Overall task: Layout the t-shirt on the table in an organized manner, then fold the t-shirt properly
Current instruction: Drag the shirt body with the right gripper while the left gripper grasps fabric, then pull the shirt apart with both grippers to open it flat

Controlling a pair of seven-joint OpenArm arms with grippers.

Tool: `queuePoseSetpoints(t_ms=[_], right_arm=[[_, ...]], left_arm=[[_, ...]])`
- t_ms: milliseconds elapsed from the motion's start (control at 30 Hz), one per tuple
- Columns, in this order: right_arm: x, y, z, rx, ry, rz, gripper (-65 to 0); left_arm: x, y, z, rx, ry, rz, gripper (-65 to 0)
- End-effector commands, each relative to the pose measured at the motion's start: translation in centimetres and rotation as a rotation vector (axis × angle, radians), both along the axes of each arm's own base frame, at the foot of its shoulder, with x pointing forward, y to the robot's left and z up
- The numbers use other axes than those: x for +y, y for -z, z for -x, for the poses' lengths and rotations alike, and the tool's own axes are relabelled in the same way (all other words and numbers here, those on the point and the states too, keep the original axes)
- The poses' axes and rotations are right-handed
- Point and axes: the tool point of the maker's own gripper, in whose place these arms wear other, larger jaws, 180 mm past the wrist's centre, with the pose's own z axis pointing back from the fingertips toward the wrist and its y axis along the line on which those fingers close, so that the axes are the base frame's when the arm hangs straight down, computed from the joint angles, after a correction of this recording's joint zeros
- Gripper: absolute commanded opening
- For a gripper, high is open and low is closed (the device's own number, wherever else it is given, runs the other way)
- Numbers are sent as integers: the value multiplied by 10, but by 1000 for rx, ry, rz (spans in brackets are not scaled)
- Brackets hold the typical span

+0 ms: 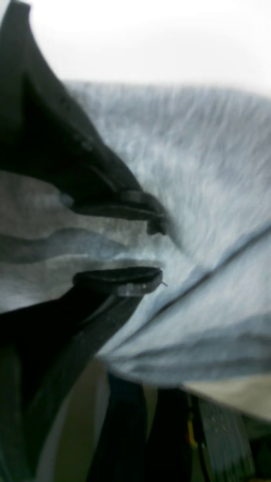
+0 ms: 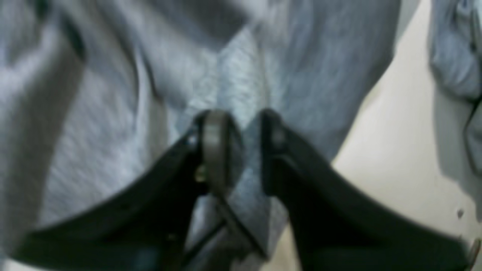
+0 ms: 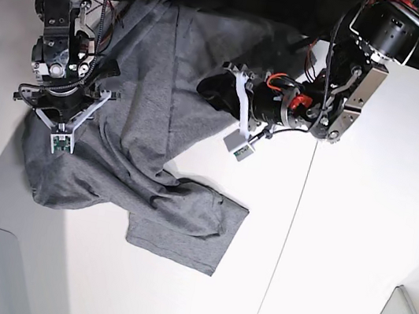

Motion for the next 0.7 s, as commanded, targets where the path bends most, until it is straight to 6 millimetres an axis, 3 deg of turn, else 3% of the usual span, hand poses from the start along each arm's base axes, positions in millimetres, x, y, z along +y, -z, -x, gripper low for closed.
queuePoseSetpoints(t_ms=[0,100,267,367,533,667], right_arm=[[-6,-16,-14,-57,0,21,-575],[-6,-29,-30,-97,1,19,-650],[-8,-55,-57,-157,10,25,-650],[-20,-70,-67,-184,48,73,-650],[-49,-86,-62,-203,129,110,-650],[-73,-93,-45,-202,191,119,-650]], left_arm=[[4,-4,-17,-25,-13,-18,-409],[18,3,-40,-14,-32,-66,-409],[50,10,-82,-27,-100,-186,-409],[71,9,-108,-54,-140,-258,-409],[117,-10,-149,-91,-219,-342,-409],[152,-31,-172,-136,-263,-387,-409]])
